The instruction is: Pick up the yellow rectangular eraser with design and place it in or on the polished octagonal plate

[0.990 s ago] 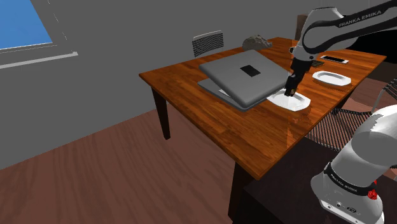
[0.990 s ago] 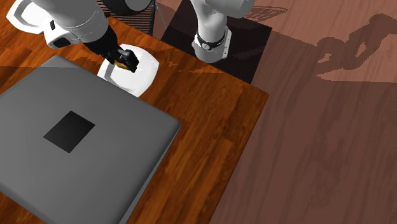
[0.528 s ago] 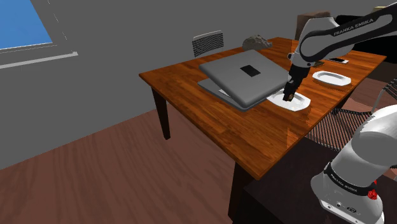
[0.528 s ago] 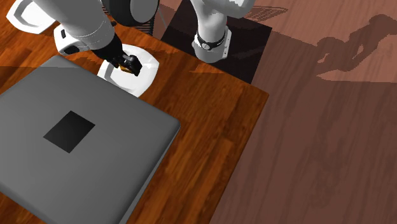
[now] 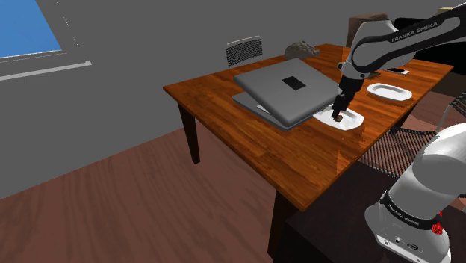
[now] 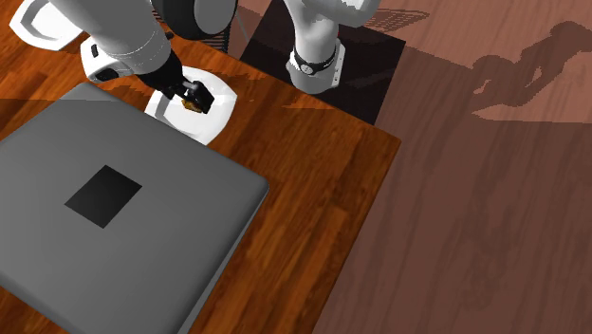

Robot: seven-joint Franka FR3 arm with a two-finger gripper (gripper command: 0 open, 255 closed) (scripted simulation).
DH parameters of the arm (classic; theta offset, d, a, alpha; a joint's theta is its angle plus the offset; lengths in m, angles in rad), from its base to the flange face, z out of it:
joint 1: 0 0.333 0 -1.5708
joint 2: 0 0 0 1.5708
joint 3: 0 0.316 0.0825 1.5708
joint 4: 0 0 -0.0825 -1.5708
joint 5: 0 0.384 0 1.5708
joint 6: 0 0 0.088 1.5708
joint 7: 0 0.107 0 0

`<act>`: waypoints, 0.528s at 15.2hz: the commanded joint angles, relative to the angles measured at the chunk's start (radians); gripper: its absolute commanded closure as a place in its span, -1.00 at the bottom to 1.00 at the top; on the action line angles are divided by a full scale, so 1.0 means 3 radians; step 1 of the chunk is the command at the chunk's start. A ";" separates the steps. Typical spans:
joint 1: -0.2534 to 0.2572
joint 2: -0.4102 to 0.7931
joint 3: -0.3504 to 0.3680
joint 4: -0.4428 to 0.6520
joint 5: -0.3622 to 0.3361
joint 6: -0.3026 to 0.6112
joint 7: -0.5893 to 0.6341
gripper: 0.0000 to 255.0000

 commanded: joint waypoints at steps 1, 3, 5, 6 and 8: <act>0.0000 0.0000 0.0000 0.0000 0.0000 0.0000 0.0000 -1.00; 0.0000 0.0000 0.0000 0.0000 0.0000 0.0000 0.0000 -1.00; -0.0003 -0.0117 0.0042 0.0152 0.0014 -0.0267 0.0006 -1.00; -0.0003 -0.0164 0.0061 0.0234 0.0023 -0.0396 0.0008 -1.00; -0.0002 -0.0196 0.0077 0.0301 0.0031 -0.0495 0.0008 -1.00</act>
